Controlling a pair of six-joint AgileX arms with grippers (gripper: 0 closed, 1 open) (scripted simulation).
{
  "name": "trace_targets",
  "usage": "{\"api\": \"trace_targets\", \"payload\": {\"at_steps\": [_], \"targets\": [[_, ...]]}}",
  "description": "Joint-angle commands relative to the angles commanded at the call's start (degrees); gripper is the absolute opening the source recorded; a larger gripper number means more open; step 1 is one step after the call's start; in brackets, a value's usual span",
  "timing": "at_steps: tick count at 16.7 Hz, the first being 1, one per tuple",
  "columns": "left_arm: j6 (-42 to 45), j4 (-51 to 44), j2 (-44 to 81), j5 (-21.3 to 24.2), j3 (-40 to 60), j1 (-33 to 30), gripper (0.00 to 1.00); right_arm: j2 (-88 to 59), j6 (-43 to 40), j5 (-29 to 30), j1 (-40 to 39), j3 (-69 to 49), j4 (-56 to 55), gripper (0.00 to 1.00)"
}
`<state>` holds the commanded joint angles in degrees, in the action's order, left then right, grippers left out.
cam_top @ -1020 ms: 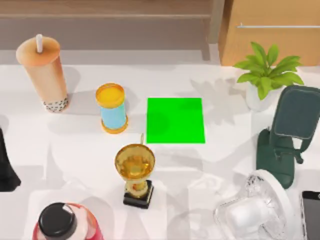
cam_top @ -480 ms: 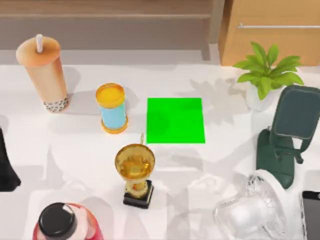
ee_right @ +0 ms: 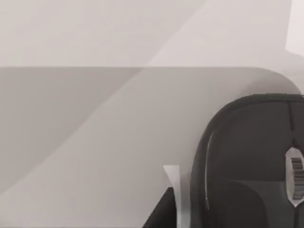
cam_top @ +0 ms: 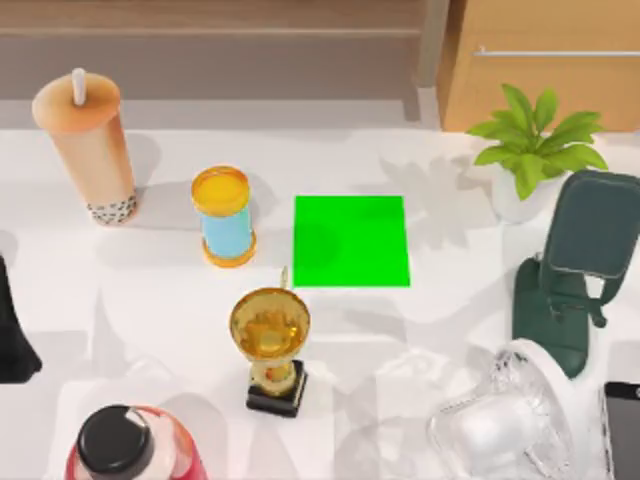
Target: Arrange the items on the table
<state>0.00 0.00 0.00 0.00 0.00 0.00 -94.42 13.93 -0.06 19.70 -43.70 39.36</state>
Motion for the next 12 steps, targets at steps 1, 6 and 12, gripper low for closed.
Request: {"api": "trace_targets", "payload": {"at_steps": [1,6,12], "targets": [[0.0,0.0,0.0,0.0,0.0,0.0,1.0,0.0,0.0,0.0,0.0,0.0,0.0,0.17],[0.0,0.0,0.0,0.0,0.0,0.0,1.0,0.0,0.0,0.0,0.0,0.0,0.0,0.0],[0.0,0.0,0.0,0.0,0.0,0.0,1.0,0.45,-0.07,0.14,0.02,-0.21,0.29,0.0]]}}
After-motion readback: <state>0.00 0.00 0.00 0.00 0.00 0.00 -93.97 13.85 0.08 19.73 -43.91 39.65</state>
